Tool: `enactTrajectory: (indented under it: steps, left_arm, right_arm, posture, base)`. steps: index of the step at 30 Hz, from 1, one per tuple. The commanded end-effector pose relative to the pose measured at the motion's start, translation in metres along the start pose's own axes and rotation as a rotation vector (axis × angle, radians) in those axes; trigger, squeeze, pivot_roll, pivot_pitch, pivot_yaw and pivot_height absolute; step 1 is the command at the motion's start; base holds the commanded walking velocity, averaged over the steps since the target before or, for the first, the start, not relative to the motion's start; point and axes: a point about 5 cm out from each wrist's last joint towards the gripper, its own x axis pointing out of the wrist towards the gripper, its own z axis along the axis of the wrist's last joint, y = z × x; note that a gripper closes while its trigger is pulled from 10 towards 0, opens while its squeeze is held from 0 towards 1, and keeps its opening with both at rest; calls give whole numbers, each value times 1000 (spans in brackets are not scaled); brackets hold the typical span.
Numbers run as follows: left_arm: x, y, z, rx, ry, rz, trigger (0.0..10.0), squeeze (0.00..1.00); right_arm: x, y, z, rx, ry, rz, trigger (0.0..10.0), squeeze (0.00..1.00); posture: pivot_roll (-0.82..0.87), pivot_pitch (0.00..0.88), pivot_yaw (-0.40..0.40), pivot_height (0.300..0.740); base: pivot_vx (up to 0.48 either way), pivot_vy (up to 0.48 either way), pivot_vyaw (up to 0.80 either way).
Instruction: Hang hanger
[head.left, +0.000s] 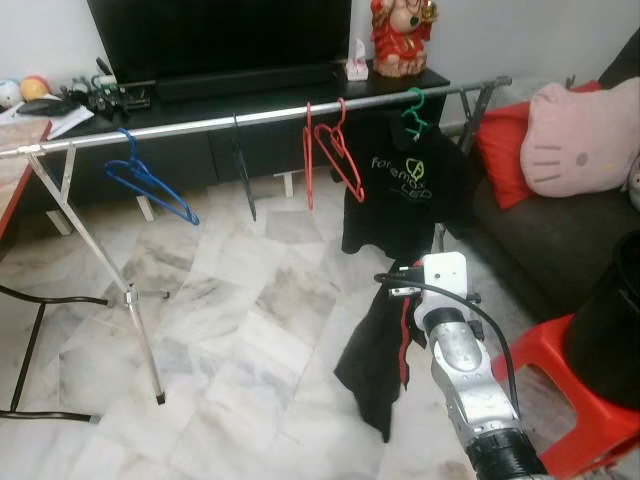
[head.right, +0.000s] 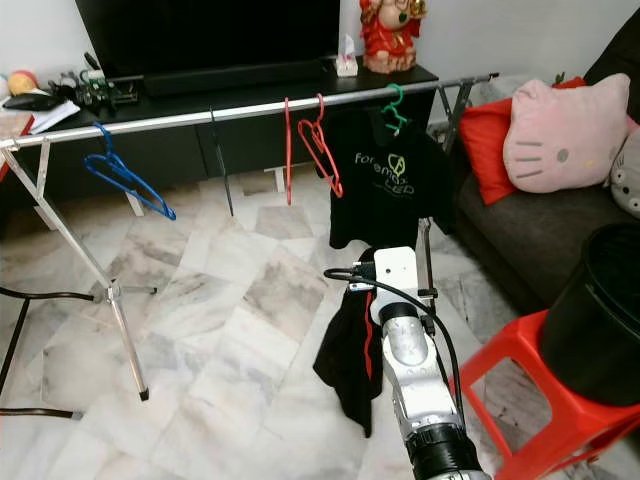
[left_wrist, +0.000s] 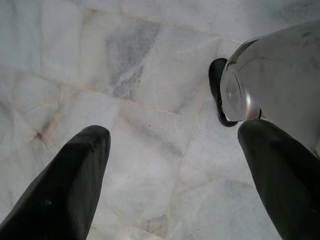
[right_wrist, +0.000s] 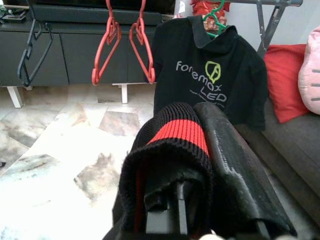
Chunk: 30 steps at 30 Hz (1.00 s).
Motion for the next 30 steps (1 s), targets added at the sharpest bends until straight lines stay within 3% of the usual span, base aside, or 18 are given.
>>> enactTrajectory:
  steps: [1,12,19,25,30]
  left_arm:
    - [-1,2,-4,-21,16,6,10000,0]
    - [-1,2,-4,-20,16,7,10000,0]
    - [-1,1,-4,-17,16,6,10000,0]
    - [-1,1,-5,-15,19,6,10000,0]
    - [-1,1,-6,-13,20,5,10000,0]
  right_arm:
    - [1,0,7,12,-32,-6,10000,0]
    - [4,-1,7,20,-15,-15,10000,0]
    - [4,2,6,14,-6,-2,10000,0]
    - [4,5,9,6,-31,6,10000,0]
    - [4,6,14,53,-52,19,10000,0]
  posture:
    - [-67,47,15,740]
    - [-67,41,13,740]
    - [-67,27,11,740]
    - [-68,13,7,740]
    - [-66,11,6,740]
  base:
    - [289,0,0]
    - [296,0,0]
    - [302,0,-769]
    - [307,0,0]
    - [307,0,0]
